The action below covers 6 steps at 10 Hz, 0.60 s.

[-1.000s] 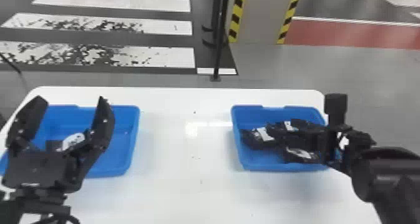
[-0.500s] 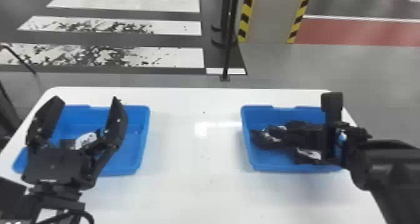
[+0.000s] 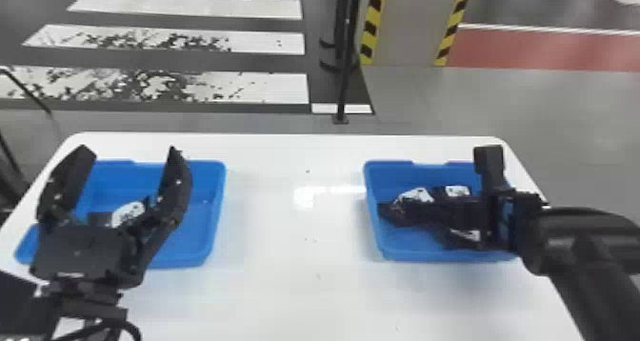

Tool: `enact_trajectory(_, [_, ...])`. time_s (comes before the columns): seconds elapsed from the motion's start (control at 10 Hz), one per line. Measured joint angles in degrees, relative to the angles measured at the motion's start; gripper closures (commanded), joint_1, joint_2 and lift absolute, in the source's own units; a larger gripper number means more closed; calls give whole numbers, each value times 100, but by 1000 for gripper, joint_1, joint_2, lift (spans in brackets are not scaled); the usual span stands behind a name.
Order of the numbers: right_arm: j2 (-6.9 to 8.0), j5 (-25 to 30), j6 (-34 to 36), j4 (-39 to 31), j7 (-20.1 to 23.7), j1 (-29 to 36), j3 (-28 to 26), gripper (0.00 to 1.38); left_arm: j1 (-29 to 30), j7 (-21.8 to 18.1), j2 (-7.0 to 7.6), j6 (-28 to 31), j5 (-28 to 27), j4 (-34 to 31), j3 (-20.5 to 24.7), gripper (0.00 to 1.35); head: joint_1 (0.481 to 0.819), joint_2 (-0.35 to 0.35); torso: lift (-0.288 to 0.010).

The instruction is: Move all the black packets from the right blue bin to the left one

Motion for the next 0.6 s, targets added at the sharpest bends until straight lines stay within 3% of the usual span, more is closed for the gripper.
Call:
enact_trajectory(0.3, [17,-381,-30,-508,-130,223,-32,1073,-4,0,4,-65,-21,1,0,117,695,-50,-140])
enact_trajectory(0.6, [126,-957,-470,-1293,-266,891,-702,1073,-9,62,8,-264,-35,1,0,113,695,-59,-140])
